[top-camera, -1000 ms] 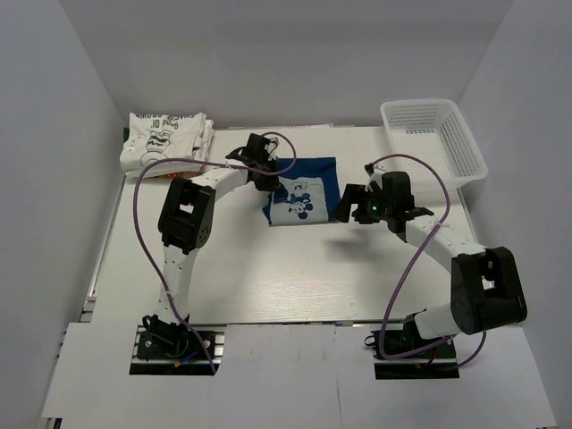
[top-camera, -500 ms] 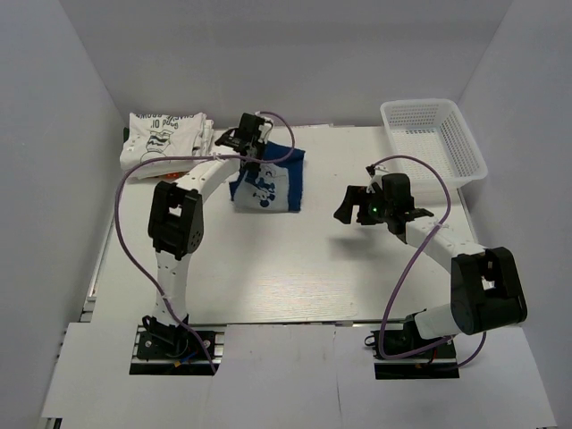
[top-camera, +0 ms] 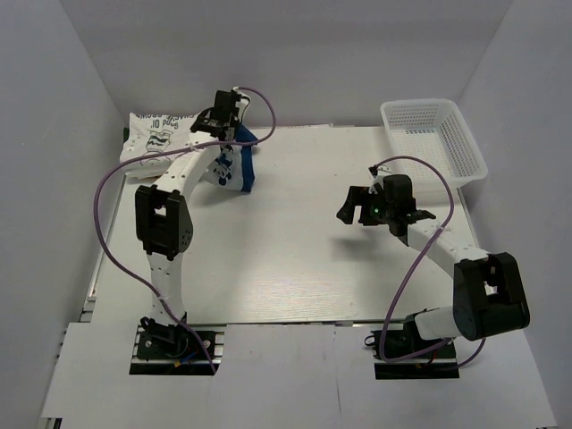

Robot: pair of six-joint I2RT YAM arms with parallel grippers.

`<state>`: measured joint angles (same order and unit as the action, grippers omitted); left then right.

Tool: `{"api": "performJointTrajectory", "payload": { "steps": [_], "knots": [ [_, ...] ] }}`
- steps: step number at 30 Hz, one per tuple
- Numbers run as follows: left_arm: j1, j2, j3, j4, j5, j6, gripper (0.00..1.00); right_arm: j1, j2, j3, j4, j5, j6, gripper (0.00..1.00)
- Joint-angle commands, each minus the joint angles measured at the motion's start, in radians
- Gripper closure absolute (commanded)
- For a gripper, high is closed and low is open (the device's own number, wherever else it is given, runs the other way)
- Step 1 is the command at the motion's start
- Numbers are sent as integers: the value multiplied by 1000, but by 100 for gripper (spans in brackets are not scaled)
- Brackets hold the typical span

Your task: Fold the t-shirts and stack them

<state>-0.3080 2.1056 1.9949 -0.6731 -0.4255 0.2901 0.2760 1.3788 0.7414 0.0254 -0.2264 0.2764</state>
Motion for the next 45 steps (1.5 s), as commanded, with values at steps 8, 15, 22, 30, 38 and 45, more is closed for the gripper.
{"api": "performJointTrajectory", "payload": {
  "steps": [8, 15, 22, 30, 38, 45],
  "knots": [
    [52, -168, 107, 38, -47, 61, 100, 0, -18, 1, 15, 6, -11, 10],
    [70, -203, 182, 29, -26, 52, 100, -3, -12, 9, 8, 5, -9, 10],
    [102, -237, 191, 66, -28, 52, 100, -1, 17, 18, -1, 12, -3, 10],
    [188, -184, 182, 98, -13, 43, 100, -3, 69, 56, -24, 21, 0, 10],
    [303, 22, 266, 106, 7, -29, 100, -4, 124, 101, -100, 74, -9, 10],
    [406, 175, 347, 115, 48, -95, 100, 3, 172, 142, -122, 70, -13, 10]
  ]
}}
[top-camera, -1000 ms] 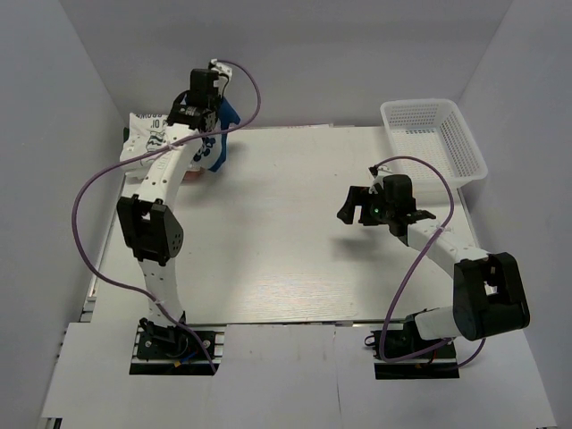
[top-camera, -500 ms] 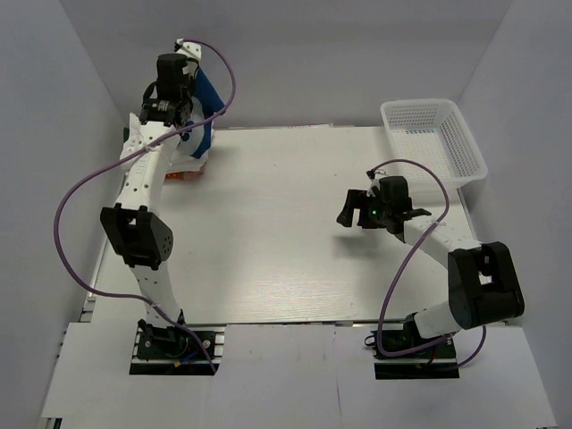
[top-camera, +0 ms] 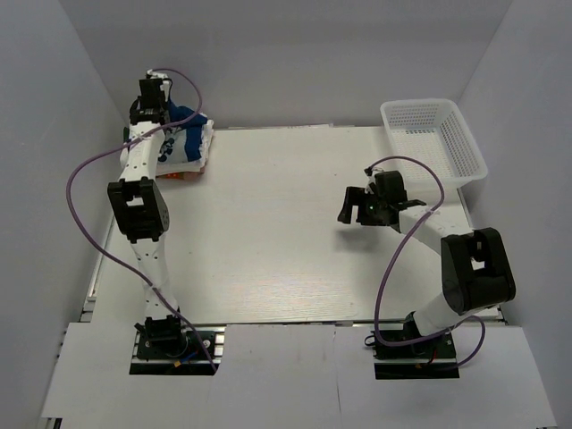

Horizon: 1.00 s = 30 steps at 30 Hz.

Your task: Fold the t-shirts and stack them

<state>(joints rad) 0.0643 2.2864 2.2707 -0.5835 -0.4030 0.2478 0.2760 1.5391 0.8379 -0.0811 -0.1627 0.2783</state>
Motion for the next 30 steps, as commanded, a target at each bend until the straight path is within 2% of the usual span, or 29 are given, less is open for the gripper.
{"api": "performJointTrajectory", "payload": {
  "steps": [1, 4, 8, 9, 10, 15, 18, 23, 24, 25, 26, 27, 28, 29, 30],
  "knots": [
    [54, 4, 72, 25, 26, -62, 100, 0, 13, 50, -13, 5, -13, 10],
    [83, 24, 82, 25, 44, -94, 96, 2, 29, 59, -13, 2, -7, 10],
    [108, 35, 58, 34, 67, -108, 33, 3, 53, 70, -6, -23, -2, 10],
    [118, 35, 58, 45, 67, -120, 4, 2, 58, 75, -11, -31, -4, 10],
    [118, 35, 44, 45, 58, -120, 0, 3, 64, 81, -14, -32, -1, 10],
    [118, 25, 44, 80, -25, -191, 0, 5, 63, 84, -16, -57, -4, 10],
    [118, -1, 44, 68, -16, -223, 0, 5, 40, 63, 12, -64, -4, 10],
    [95, -117, -12, -21, 143, -321, 0, 8, -77, 9, 49, -61, 12, 10],
    [95, -190, -37, -33, 185, -352, 0, 5, -89, -12, 63, -57, 28, 10],
    [95, -233, -106, -50, 278, -408, 0, 5, -149, -23, 69, -41, 35, 10],
    [95, -287, -166, -50, 312, -439, 0, 0, -167, -66, 70, -38, 41, 10],
    [86, -348, -339, -14, 335, -470, 0, 0, -183, -77, 67, -29, 62, 10],
    [72, -489, -446, 95, 389, -498, 0, -1, -215, -85, 70, -20, 68, 10],
    [72, -566, -555, 152, 407, -527, 0, 3, -241, -108, 67, -8, 78, 10],
    [59, -638, -756, 201, 429, -554, 0, 3, -272, -118, 67, -5, 108, 10]
  ]
}}
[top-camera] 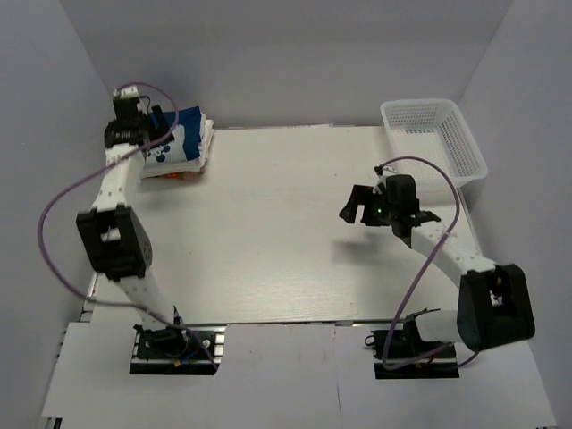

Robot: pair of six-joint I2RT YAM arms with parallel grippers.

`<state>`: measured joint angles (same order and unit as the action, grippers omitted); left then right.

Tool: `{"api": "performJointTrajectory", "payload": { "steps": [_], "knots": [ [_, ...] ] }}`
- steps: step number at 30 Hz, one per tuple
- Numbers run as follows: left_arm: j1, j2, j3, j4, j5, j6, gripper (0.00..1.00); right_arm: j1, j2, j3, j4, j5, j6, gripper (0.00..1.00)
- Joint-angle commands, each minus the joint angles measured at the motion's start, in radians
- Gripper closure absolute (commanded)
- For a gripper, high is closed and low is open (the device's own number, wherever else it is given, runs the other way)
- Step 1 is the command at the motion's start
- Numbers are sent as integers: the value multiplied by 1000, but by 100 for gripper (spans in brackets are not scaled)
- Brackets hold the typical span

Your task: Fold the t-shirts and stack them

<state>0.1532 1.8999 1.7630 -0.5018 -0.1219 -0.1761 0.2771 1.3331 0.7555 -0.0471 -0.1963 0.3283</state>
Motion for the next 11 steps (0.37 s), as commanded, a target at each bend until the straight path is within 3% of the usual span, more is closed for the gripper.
{"api": "performJointTrajectory", "payload": {
  "steps": [1, 3, 6, 11],
  "knots": [
    [-43, -397, -346, 208, 209, -181, 0, 1, -80, -47, 23, 40, 64, 10],
    [-59, -540, -602, 284, 273, -235, 0, 0, -139, -91, 21, 55, 93, 10],
    [-82, -778, -834, 348, 292, -299, 0, -3, -208, -148, 12, 92, 110, 10],
    [-83, -917, -870, 193, 214, -296, 0, -1, -307, -231, 99, 74, 121, 10]
  ]
}}
